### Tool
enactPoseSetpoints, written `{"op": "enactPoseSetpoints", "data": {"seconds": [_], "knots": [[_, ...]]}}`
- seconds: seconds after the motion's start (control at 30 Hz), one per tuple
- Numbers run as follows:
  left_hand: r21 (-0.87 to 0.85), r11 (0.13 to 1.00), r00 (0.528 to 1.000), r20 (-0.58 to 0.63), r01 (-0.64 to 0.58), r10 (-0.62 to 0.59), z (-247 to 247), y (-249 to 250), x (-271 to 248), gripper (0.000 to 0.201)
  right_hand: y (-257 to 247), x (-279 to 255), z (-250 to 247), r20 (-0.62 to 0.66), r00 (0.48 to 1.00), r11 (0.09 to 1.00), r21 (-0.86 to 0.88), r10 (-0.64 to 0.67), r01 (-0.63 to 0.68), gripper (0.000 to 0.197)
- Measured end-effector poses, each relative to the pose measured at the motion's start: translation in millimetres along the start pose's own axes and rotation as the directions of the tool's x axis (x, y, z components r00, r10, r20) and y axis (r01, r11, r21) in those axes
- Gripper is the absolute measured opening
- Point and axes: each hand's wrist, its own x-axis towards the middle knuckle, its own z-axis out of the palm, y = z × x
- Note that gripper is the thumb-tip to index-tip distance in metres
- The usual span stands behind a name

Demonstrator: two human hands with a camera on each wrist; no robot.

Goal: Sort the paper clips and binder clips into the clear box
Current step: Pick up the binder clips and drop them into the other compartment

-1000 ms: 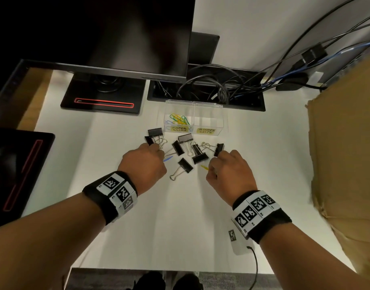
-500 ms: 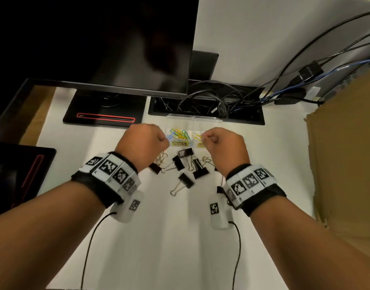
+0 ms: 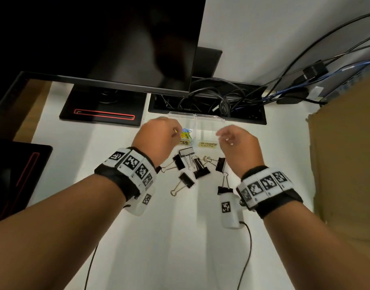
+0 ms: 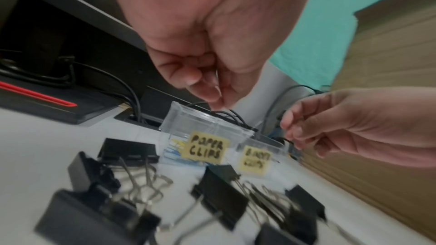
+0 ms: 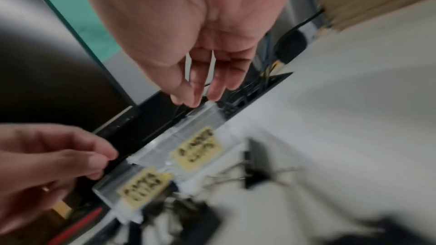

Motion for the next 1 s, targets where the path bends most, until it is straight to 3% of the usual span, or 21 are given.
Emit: {"op": "enactPoseSetpoints", "data": {"seconds": [0.13, 0.27, 0.33, 0.43, 0.6, 0.77, 0.9, 1.0], "knots": [[0.152, 0.969, 0.966, 0.204, -0.193, 0.160, 17.7, 21.1, -32.6, 0.014, 31.3, -29.0, -10.6, 0.230, 0.973, 0.981, -0.186, -0.011, 0.056, 0.038], [0.260, 0.939, 0.929, 0.348, -0.224, 0.126, 35.1, 25.5, -69.8, 0.044, 34.7, -45.1, -5.1, 0.432, 0.902, 0.926, -0.337, -0.009, 0.171, 0.084], [0.286, 0.926, 0.905, 0.410, -0.246, 0.114, 46.2, 21.3, -83.6, 0.058, 36.2, -48.9, -1.3, 0.502, 0.865, 0.871, -0.425, 0.002, 0.245, 0.095], [0.273, 0.926, 0.903, 0.408, -0.259, 0.132, 61.4, 13.7, -89.5, 0.057, 42.2, -53.5, 3.8, 0.521, 0.853, 0.860, -0.447, 0.027, 0.246, 0.088], [0.228, 0.952, 0.940, 0.316, -0.205, 0.127, 64.8, 13.3, -88.3, 0.049, 50.2, -63.2, 6.6, 0.415, 0.910, 0.922, -0.358, 0.017, 0.146, 0.065], [0.210, 0.957, 0.972, 0.166, -0.201, 0.168, 58.8, 19.6, -75.1, 0.029, 53.2, -69.1, 7.0, 0.359, 0.933, 0.926, -0.351, -0.005, 0.140, 0.051], [0.266, 0.944, 0.971, 0.193, -0.193, 0.144, 67.1, 28.9, -58.9, 0.018, 54.7, -72.4, 3.6, 0.349, 0.937, 0.928, -0.340, -0.024, 0.150, 0.054], [0.310, 0.933, 0.963, 0.248, -0.183, 0.106, 76.5, 34.6, -58.1, 0.026, 53.8, -76.5, 3.1, 0.358, 0.932, 0.922, -0.337, -0.063, 0.192, 0.053]]}}
